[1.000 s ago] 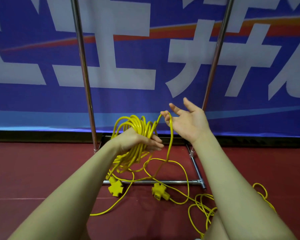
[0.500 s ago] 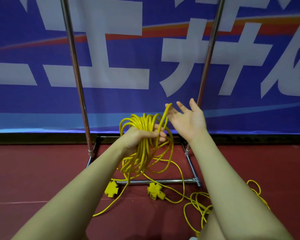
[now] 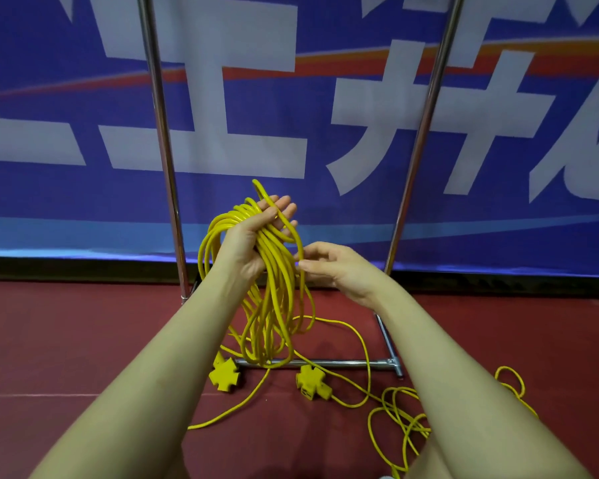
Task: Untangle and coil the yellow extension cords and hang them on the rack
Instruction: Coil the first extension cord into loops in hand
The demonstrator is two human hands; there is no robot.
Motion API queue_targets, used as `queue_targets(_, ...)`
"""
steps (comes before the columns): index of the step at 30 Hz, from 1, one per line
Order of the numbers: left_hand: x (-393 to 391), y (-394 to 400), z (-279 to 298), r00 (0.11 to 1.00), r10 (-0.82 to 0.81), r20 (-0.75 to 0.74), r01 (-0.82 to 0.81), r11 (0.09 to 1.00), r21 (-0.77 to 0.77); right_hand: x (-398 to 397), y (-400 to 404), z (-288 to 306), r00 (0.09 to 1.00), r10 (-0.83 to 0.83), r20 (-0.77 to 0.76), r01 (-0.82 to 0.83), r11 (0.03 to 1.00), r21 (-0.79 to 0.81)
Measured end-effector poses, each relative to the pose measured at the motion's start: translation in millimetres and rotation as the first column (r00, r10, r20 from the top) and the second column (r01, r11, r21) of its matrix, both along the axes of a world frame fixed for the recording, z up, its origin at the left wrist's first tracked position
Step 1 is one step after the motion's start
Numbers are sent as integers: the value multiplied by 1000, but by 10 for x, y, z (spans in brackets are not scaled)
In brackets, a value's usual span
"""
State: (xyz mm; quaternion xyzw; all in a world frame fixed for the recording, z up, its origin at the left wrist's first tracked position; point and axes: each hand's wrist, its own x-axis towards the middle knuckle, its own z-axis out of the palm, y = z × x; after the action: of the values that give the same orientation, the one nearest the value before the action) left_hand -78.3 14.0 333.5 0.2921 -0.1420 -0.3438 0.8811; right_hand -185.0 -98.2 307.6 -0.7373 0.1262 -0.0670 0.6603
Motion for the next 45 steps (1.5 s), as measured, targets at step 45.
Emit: queue_targets(45, 84, -8, -33, 996, -84, -21, 85, 994, 67, 4, -26, 76, 992, -109, -62, 102, 988, -113)
